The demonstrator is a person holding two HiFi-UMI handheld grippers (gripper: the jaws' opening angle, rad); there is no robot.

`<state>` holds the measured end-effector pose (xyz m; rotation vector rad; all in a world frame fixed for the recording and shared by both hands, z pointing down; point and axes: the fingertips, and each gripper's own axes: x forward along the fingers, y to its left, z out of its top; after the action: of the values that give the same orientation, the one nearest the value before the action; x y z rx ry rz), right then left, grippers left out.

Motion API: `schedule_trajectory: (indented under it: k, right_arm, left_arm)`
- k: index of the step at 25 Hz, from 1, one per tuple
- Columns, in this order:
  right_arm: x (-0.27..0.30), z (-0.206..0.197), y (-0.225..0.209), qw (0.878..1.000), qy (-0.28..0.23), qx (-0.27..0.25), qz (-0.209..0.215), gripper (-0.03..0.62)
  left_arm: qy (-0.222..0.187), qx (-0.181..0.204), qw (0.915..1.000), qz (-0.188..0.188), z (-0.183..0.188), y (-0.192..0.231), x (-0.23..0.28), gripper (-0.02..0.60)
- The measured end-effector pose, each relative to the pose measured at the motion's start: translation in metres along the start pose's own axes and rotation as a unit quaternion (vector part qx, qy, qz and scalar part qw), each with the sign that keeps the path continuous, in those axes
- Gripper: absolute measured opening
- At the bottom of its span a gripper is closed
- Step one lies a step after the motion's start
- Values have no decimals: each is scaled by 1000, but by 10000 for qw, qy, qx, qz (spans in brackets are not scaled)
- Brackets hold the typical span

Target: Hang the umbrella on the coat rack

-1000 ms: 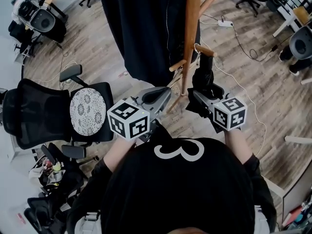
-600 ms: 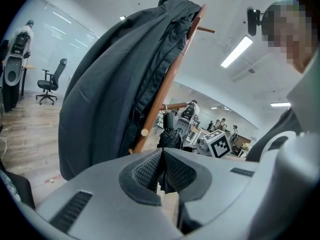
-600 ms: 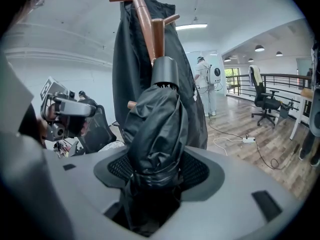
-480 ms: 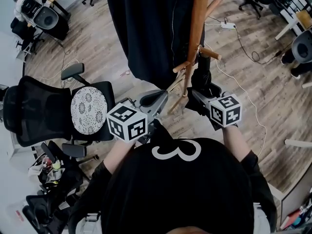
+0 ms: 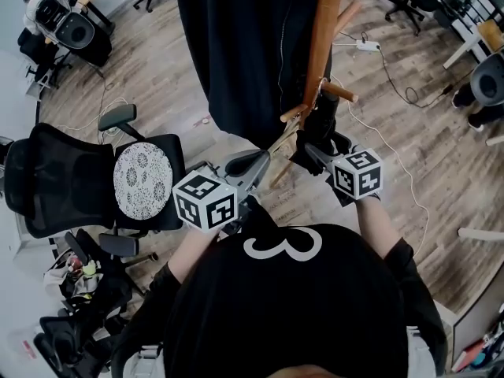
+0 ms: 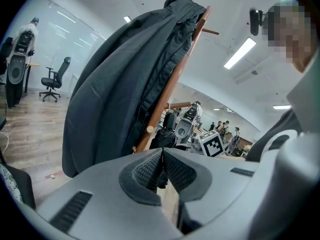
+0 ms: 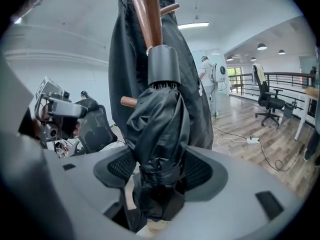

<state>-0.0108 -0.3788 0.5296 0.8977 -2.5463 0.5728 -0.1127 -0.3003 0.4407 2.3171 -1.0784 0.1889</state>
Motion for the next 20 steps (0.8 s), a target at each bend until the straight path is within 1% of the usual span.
schedule_trajectory:
  k: [3, 8, 10, 15, 20]
  right_arm:
    - [3, 2, -5, 10000, -31, -40, -46, 282]
    - [-1, 3, -4, 9999, -89, 34, 79, 282]
    - [-6, 6, -3, 9997, -184, 45, 127, 282]
    - [-39, 19, 4, 9968, -622, 390, 329, 282]
    - [-80, 34, 13, 9944, -891, 335, 459, 282]
  left_arm:
    - [11, -14, 10000, -3, -1, 1, 2, 18]
    - [10, -8, 10000, -56, -4, -3, 5, 18]
    - [3, -1, 10000, -67, -4, -6, 8, 18]
    - [-107, 51, 9998, -152, 1, -17, 11, 18]
    - [-189, 120, 9994, -268, 4, -34, 18, 18]
